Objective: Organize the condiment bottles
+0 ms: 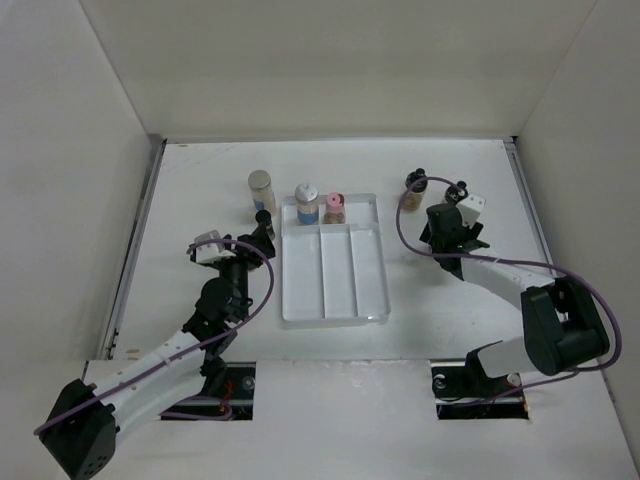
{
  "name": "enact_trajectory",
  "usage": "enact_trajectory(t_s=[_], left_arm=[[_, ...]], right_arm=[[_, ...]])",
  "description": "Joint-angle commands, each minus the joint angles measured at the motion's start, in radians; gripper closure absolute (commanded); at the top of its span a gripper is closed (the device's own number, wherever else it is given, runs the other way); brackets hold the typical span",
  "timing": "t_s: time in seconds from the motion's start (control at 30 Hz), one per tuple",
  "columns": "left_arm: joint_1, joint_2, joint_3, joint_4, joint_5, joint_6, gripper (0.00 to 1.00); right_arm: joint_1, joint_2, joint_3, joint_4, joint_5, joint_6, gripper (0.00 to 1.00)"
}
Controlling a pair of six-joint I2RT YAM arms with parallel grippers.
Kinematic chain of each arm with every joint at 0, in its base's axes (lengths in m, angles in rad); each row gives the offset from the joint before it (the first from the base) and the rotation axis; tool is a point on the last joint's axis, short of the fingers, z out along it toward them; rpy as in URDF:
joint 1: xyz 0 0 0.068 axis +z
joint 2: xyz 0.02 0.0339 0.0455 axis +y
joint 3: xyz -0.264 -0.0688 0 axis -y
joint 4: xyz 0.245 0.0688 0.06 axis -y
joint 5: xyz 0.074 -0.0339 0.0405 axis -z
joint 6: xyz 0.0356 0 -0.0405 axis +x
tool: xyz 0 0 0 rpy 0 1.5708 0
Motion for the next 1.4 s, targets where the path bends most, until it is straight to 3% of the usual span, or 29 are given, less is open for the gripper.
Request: enact_trajectory(t_s=[0.0, 0.13, 0.3, 0.37, 0.57, 0.73, 1.07, 1.37], left_arm=[[-0.008, -0.014, 0.025, 0.034, 0.01, -0.003, 0.03], [0.004, -0.007, 0.023, 0.034, 0.01, -0.003, 0.03], [0.002, -0.011, 0.021, 0.043, 0.01, -0.001, 0.03], [0.004, -0.004, 0.021, 0.039, 0.01, -0.003, 0.03], [0.008, -0.001, 0.02, 0.045, 0.009, -0.003, 0.03], [0.004, -0.011, 0.018, 0.046, 0.004, -0.003, 0.02], [0.015, -0.013, 0.018, 0.035, -0.004, -0.003, 0.02], [0.03, -0.008, 0.018, 0.035, -0.007, -0.001, 0.02]], right_arm=[[-0.002, 0.031, 0.036, 0.062, 0.028, 0.003, 0.23], [0.006, 0.06, 0.049, 0.07, 0.064, 0.0, 0.22], [0.043, 0.03, 0.04, 0.102, 0.12, -0.02, 0.47], [0.07, 0.01, 0.046, 0.117, 0.144, -0.051, 0.5], [0.202, -0.029, 0.138, 0.139, 0.178, -0.14, 0.5], [0.271, 0.094, 0.311, 0.185, 0.112, -0.189, 0.5], [0.293, 0.381, 0.602, 0.235, -0.05, -0.207, 0.49], [0.304, 0.502, 0.646, 0.205, -0.084, -0.154, 0.47]])
